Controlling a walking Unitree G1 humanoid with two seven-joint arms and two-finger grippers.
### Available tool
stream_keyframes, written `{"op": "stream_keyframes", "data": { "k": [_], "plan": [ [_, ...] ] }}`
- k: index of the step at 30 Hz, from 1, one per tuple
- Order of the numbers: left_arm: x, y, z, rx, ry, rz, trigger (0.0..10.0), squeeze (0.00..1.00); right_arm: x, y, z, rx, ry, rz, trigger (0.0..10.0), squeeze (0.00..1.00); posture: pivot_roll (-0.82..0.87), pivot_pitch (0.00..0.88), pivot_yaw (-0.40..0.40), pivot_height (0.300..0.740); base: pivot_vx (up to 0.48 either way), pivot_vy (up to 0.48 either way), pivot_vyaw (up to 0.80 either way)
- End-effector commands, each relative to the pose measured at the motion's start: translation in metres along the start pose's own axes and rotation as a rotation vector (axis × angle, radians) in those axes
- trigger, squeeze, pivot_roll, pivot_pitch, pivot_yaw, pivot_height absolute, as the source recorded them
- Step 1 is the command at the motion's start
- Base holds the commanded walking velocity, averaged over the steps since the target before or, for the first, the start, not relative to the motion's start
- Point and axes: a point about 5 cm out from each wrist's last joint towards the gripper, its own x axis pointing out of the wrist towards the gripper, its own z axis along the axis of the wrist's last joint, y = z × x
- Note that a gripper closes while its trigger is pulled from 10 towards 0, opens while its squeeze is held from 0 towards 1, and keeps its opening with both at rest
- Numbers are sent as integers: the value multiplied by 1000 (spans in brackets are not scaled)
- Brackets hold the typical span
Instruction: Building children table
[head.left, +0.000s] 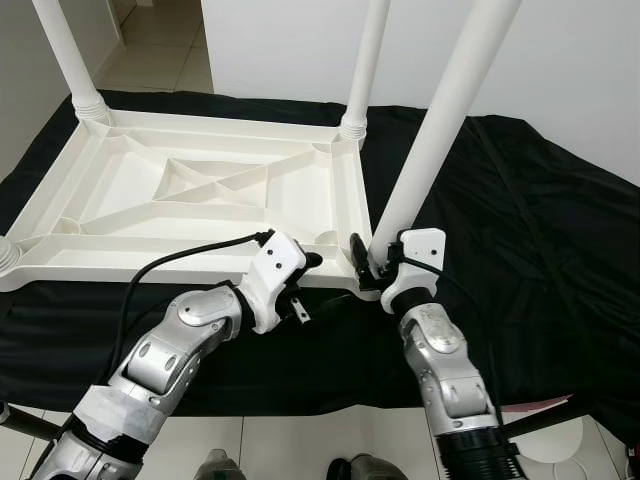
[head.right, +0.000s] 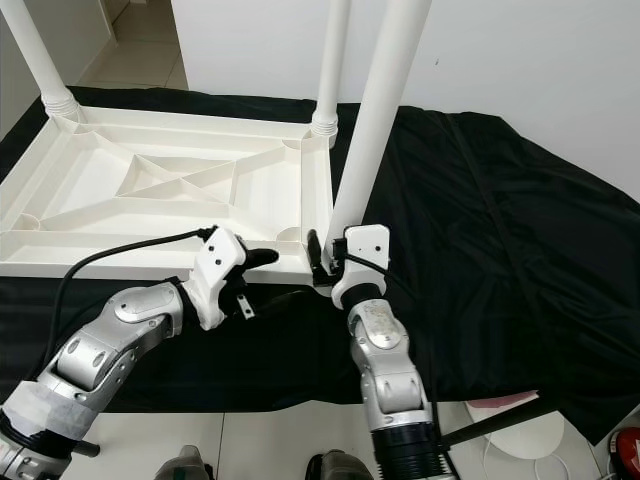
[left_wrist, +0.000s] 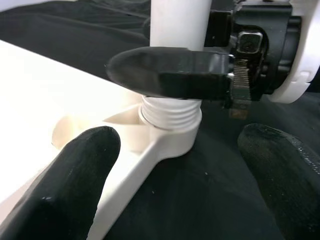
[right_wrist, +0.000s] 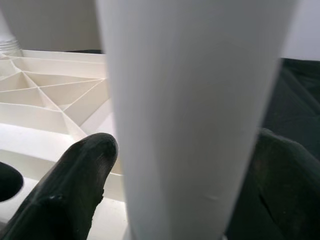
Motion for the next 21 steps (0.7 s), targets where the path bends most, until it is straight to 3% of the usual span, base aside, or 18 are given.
{"op": "stream_keyframes", "data": {
  "k": [1, 5, 6, 7, 11, 15, 21],
  "plan": [
    [2, -5, -1, 3, 11, -69, 10000, 0, -1, -5, 3, 7, -17, 12, 10000, 1000, 106, 19, -38, 740, 0, 0, 0],
    [1, -3, 3, 15, 11, -86, 10000, 0, -2, -17, 4, 0, -15, 120, 10000, 1000, 105, 36, -24, 740, 0, 0, 0],
    [1, -1, 4, 20, 13, -89, 10000, 0, -3, -19, 3, 1, -4, 184, 10000, 361, 102, 52, -13, 740, 0, 0, 0],
    [0, 2, 6, 23, 14, -93, 10000, 0, -4, -21, 2, -13, 8, 261, 10000, 0, 102, 52, -13, 740, 0, 0, 0],
    [0, 2, 7, 23, 13, -95, 10000, 0, -4, -22, 2, -17, 9, 274, 10000, 0, 102, 52, -13, 740, 0, 0, 0],
    [4, 7, 12, 52, 22, -140, 10000, 0, 9, -34, -1, -85, 30, 385, 10000, 0, 57, 86, 15, 740, 0, 0, 0],
    [8, 5, 13, 54, 17, -161, 10000, 0, 19, -34, -7, -107, 67, 470, 10000, 0, 50, 101, 13, 740, 0, 0, 0]
  ]
}}
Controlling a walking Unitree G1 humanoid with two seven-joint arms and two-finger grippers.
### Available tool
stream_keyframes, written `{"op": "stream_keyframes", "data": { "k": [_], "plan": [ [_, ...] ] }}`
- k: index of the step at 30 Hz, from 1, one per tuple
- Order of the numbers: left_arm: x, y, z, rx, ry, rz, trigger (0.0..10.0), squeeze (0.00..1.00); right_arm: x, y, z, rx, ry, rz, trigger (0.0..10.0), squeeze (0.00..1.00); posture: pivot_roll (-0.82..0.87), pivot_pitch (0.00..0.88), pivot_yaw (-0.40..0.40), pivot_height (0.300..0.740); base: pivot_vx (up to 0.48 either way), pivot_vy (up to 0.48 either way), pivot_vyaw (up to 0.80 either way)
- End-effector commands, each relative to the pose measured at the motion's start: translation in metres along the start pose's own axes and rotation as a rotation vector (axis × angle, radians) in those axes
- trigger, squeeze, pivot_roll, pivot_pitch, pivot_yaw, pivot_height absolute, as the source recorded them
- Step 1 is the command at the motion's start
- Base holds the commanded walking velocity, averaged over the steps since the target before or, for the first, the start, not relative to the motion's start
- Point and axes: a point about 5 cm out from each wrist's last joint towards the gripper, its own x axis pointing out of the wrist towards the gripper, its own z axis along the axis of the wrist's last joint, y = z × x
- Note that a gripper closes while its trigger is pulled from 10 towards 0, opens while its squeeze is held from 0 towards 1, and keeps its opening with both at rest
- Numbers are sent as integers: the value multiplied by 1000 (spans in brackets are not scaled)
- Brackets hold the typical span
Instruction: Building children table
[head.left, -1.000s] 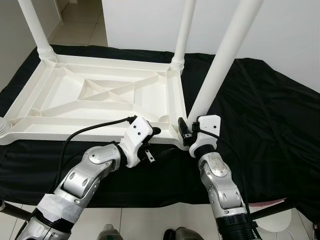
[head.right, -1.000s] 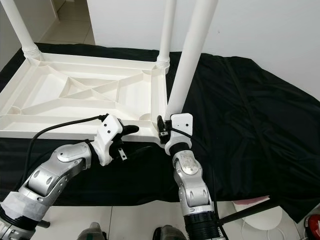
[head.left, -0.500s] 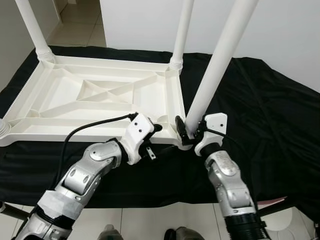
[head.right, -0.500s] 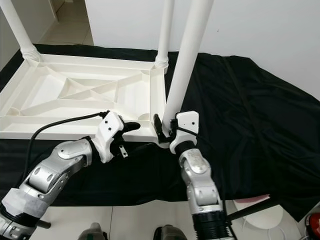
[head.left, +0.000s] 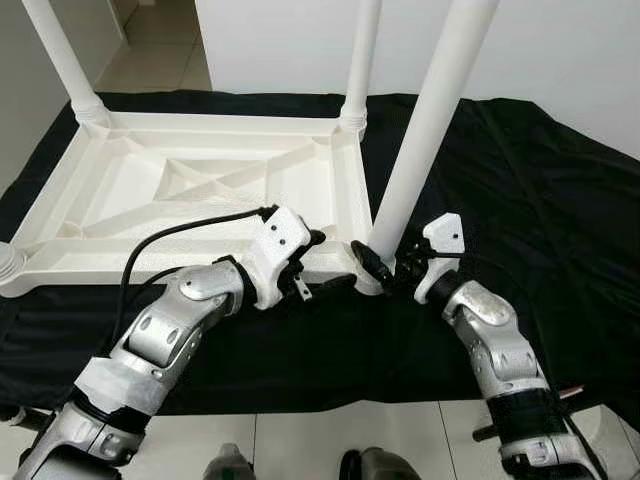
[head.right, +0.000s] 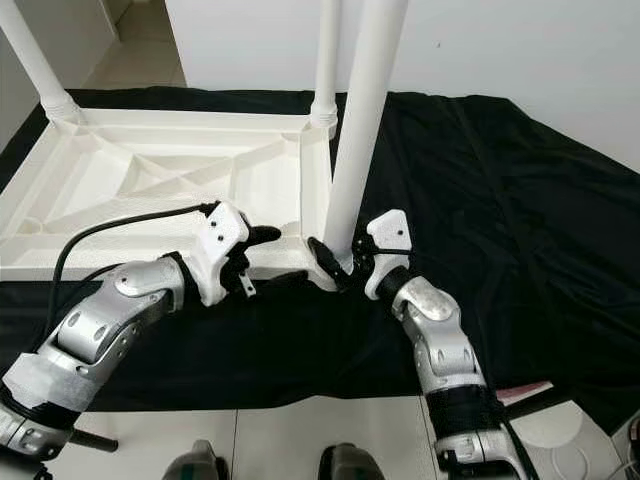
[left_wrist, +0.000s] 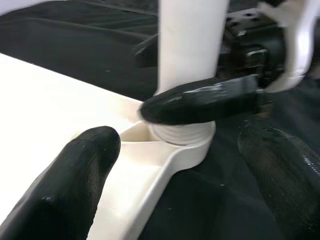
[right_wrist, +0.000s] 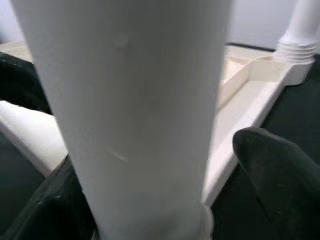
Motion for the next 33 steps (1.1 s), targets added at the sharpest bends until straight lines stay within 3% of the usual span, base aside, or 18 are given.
{"op": "stream_keyframes", "data": {
  "k": [1, 3, 4, 13, 16, 17, 21, 25, 29, 33],
  "plan": [
    [2, -8, 0, 6, 11, -158, 10000, 0, 2, 1, -6, 5, 21, 44, 1647, 0, 46, 100, 8, 740, 0, 0, 0],
    [2, -8, 0, 5, 9, -157, 10000, 0, 4, 1, -8, 8, 22, 57, 1647, 0, 45, 99, 4, 740, 0, 0, 0],
    [3, -9, 0, 5, 6, -155, 10000, 0, 6, 2, -9, 13, 24, 66, 0, 0, 51, 90, -12, 740, 0, 0, 0],
    [7, -12, -5, -9, -7, -122, 10000, 0, 8, 15, -16, 52, 19, 106, 0, 0, 72, 68, -48, 740, 0, 0, 0],
    [7, -13, -1, -51, -42, -109, 10000, 0, 9, 24, -13, 73, 1, 132, 0, 0, 79, 49, -56, 740, 0, 0, 0],
    [7, -13, -3, -45, -39, -95, 10000, 0, 11, 28, -12, 81, -9, 118, 10000, 0, 102, 29, -73, 740, 0, 0, 0],
    [7, -10, -8, -33, -33, -46, 10000, 0, 13, 29, -7, 78, -28, 0, 10000, 0, 113, 0, -84, 740, 0, 0, 0],
    [6, -9, -9, -32, -33, -31, 10000, 0, 14, 29, -6, 74, -25, -33, 10000, 0, 113, 0, -84, 740, 0, 0, 0],
    [-7, 4, -17, -10, -10, 70, 10000, 0, 13, 31, -5, 74, -27, -220, 10000, 0, 98, 0, -71, 740, 0, 0, 0],
    [-16, 3, -15, -26, -15, 55, 10000, 0, 10, 36, -4, 98, -38, -314, 10000, 0, 94, 13, -72, 740, 0, 0, 0]
  ]
}}
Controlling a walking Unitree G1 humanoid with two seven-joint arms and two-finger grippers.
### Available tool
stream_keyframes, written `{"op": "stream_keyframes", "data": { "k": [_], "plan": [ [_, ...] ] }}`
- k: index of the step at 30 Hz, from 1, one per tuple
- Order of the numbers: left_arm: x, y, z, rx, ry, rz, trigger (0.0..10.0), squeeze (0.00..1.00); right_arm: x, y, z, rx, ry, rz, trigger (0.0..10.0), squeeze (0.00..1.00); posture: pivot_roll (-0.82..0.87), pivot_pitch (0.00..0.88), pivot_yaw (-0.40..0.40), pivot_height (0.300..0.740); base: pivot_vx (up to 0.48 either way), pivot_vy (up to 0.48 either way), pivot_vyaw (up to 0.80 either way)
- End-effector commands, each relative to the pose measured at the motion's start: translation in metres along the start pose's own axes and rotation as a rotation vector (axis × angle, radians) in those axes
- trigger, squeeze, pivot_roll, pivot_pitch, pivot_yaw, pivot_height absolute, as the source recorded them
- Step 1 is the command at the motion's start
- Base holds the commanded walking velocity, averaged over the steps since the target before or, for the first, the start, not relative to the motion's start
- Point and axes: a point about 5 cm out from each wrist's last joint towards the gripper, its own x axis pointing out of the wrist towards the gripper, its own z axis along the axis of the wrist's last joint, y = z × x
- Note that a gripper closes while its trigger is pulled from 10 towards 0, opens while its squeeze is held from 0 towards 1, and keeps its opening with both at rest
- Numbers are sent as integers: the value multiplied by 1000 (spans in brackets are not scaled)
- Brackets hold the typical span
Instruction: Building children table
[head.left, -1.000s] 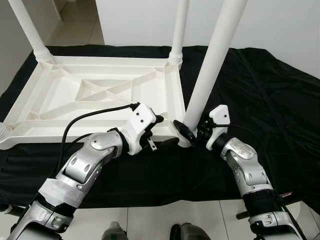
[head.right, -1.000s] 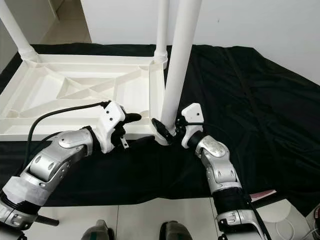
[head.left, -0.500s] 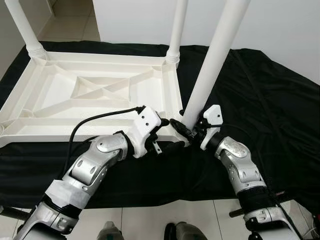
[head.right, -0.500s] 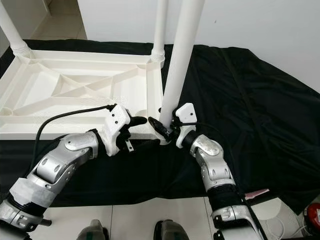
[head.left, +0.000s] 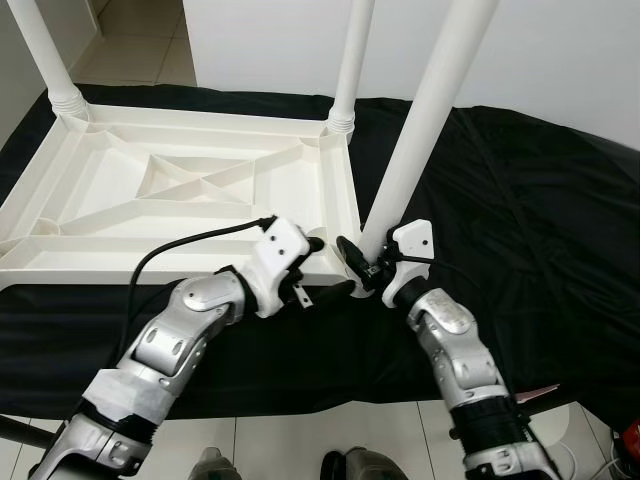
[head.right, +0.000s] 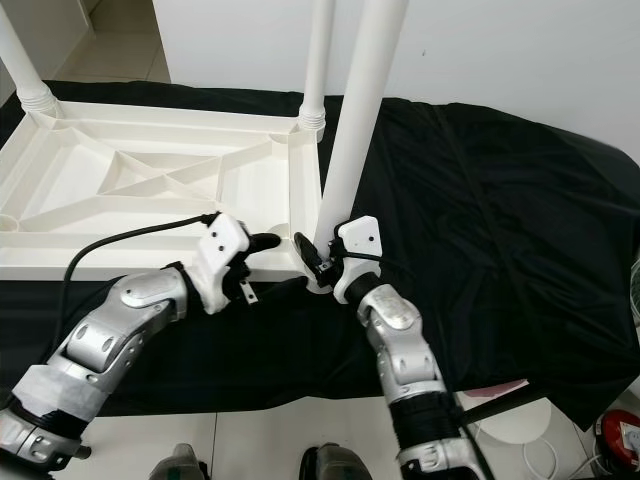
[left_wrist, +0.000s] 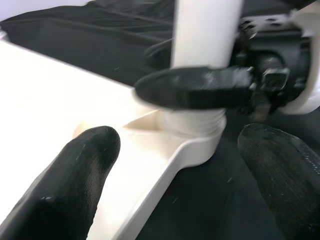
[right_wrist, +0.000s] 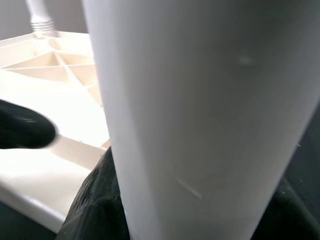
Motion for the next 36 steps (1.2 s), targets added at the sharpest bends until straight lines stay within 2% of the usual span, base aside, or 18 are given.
{"op": "stream_keyframes", "data": {
  "k": [1, 4, 9, 12, 13, 19, 21, 22, 26, 31, 34, 36],
  "plan": [
    [-4, -4, 2, -14, -7, -28, 10000, 0, -4, -1, 2, 23, -6, -77, 10000, 0, 95, 25, -69, 740, 0, 0, 0],
    [-6, -5, 1, -17, -3, -32, 10000, 0, -5, 0, 2, 49, -3, -113, 10000, 0, 95, 25, -69, 740, 0, 0, 0],
    [-11, -10, -7, -26, 6, -4, 10000, 0, -10, 6, -2, 58, 12, -242, 10000, 0, 90, 48, -80, 740, 0, 0, 0],
    [-10, -10, -9, -29, 2, 25, 10000, 0, -10, 10, -4, 100, 14, -245, 10000, 0, 91, 45, -82, 740, 0, 0, 0],
    [-9, -10, -9, -32, -1, 30, 10000, 0, -10, 11, -3, 103, 11, -246, 10000, 1000, 94, 34, -82, 740, 0, 0, 0],
    [-6, -16, -11, -53, -4, 33, 10000, 0, -10, 13, 4, 96, -31, -203, 10000, 1000, 85, 37, -75, 740, 0, 0, 0],
    [-3, -18, -11, -25, 3, 37, 10000, 0, -11, 9, 9, 109, -45, -182, 10000, 1000, 94, 46, -89, 740, 0, 0, 0],
    [-2, -19, -10, -24, -4, 36, 10000, 0, -12, 6, 11, 95, -53, -169, 10000, 0, 85, 45, -93, 740, 0, 0, 0],
    [-3, -17, -8, -21, -15, 47, 10000, 0, -13, 2, 12, 96, -50, -129, 10000, 0, 73, 59, -91, 740, 0, 0, 0],
    [-6, -13, -6, -63, -22, 11, 10000, 0, -21, -6, 18, 69, -68, 13, 10000, 0, 73, 73, -73, 740, 0, 0, 0],
    [-7, -12, -5, -71, -26, -4, 10000, 0, -22, -9, 20, 61, -69, 46, 10000, 0, 85, 95, -67, 740, 0, 0, 0],
    [-10, -10, -3, -87, -15, -38, 10000, 0, -23, -16, 23, 40, -56, 149, 10000, 0, 94, 97, -52, 740, 0, 0, 0]
  ]
}}
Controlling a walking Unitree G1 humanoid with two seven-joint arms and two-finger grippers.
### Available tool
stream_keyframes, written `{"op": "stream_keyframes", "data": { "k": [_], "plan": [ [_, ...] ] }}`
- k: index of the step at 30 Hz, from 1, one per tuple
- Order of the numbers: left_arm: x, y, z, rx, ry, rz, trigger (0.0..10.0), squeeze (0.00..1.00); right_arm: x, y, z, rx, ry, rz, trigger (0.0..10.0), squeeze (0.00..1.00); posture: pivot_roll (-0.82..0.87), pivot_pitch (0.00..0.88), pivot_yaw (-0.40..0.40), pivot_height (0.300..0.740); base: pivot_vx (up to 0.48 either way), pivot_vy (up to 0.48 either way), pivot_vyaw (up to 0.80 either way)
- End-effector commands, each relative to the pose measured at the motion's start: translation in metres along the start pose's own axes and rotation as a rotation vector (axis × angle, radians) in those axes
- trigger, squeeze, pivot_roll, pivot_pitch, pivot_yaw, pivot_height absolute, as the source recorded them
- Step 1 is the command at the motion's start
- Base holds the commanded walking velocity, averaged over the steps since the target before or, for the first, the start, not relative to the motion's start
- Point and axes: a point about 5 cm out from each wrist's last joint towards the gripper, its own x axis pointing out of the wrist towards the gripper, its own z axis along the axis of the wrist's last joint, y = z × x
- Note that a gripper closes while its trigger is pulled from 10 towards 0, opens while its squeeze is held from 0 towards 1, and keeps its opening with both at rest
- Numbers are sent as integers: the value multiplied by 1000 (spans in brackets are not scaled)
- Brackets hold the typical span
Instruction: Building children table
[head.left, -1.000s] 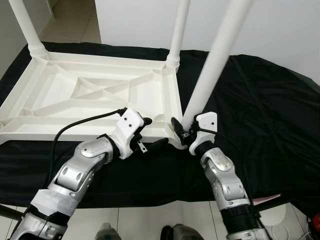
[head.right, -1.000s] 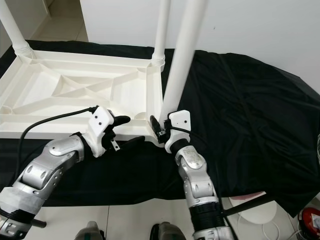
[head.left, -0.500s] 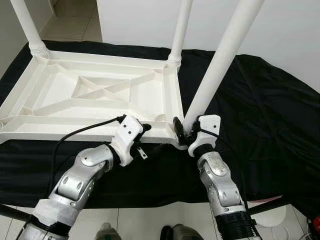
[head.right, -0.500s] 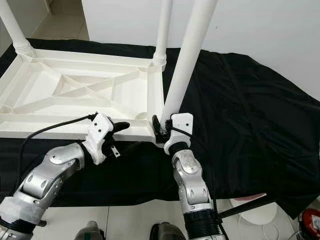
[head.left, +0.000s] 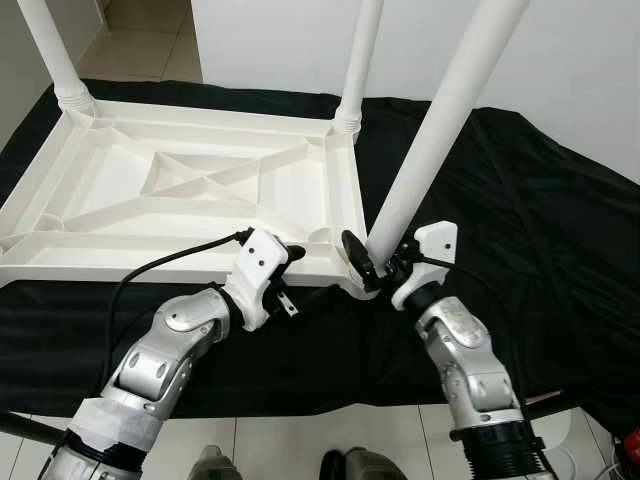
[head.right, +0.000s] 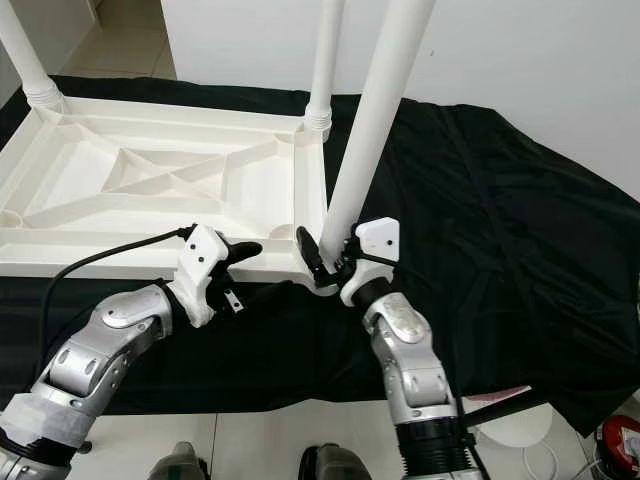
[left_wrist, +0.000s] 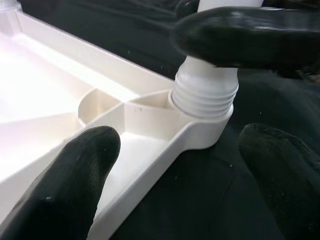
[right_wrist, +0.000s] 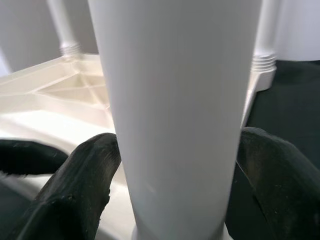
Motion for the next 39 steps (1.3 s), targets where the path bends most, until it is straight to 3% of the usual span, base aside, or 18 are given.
{"op": "stream_keyframes", "data": {
  "k": [1, 5, 10, 19, 20, 21, 22, 23, 28, 29, 30, 35, 36, 39],
  "plan": [
    [-1, -2, 5, 0, 5, -92, 10000, 0, -1, -6, 2, 4, 15, 66, 10000, 0, 102, 100, -51, 740, 0, 0, 0],
    [-8, -10, 1, 0, 53, -183, 10000, 0, 4, -24, 0, -61, 77, 173, 10000, 0, 107, 123, -51, 740, 0, 0, 0],
    [-9, -12, -1, 5, 67, -191, 10000, 0, 6, -27, -2, -69, 86, 184, 10000, 0, 115, 131, -57, 740, 0, 0, 0],
    [-6, -20, 6, -3, 58, -239, 10000, 0, 27, -23, -9, -103, 156, 371, 9843, 0, 111, 98, -56, 740, 0, 0, 0],
    [-4, -21, 7, -4, 54, -247, 10000, 0, 28, -22, -10, -101, 155, 390, 3922, 0, 111, 115, -57, 740, 0, 0, 0],
    [-3, -22, 7, -2, 51, -249, 10000, 0, 29, -20, -12, -97, 161, 403, 2431, 0, 107, 103, -56, 740, 0, 0, 0],
    [-3, -22, 7, -2, 51, -249, 10000, 0, 29, -20, -12, -97, 161, 403, 2431, 0, 107, 103, -56, 740, 0, 0, 0],
    [-1, -24, 7, -5, 49, -255, 10000, 0, 31, -19, -14, -96, 161, 420, 0, 0, 106, 107, -58, 740, 0, 0, 0],
    [0, -25, 7, -5, 51, -262, 10000, 0, 31, -17, -18, -87, 169, 436, 0, 0, 97, 109, -50, 740, 0, 0, 0],
    [1, -25, 7, -6, 53, -267, 10000, 0, 29, -18, -21, -83, 176, 435, 1490, 0, 99, 92, -54, 740, 0, 0, 0],
    [2, -25, 7, -4, 53, -272, 10000, 0, 27, -19, -22, -79, 181, 422, 10000, 0, 95, 103, -51, 740, 0, 0, 0],
    [2, -25, 8, 0, 55, -278, 10000, 0, 22, -20, -22, -71, 178, 392, 10000, 0, 91, 92, -47, 740, 0, 0, 0],
    [3, -24, 8, 1, 59, -277, 10000, 0, 19, -22, -21, -58, 168, 296, 10000, 0, 88, 93, -47, 740, 0, 0, 0],
    [3, -22, 8, 2, 60, -276, 10000, 0, 19, -22, -21, -58, 177, 239, 10000, 0, 88, 96, -48, 740, 0, 0, 0]
  ]
}}
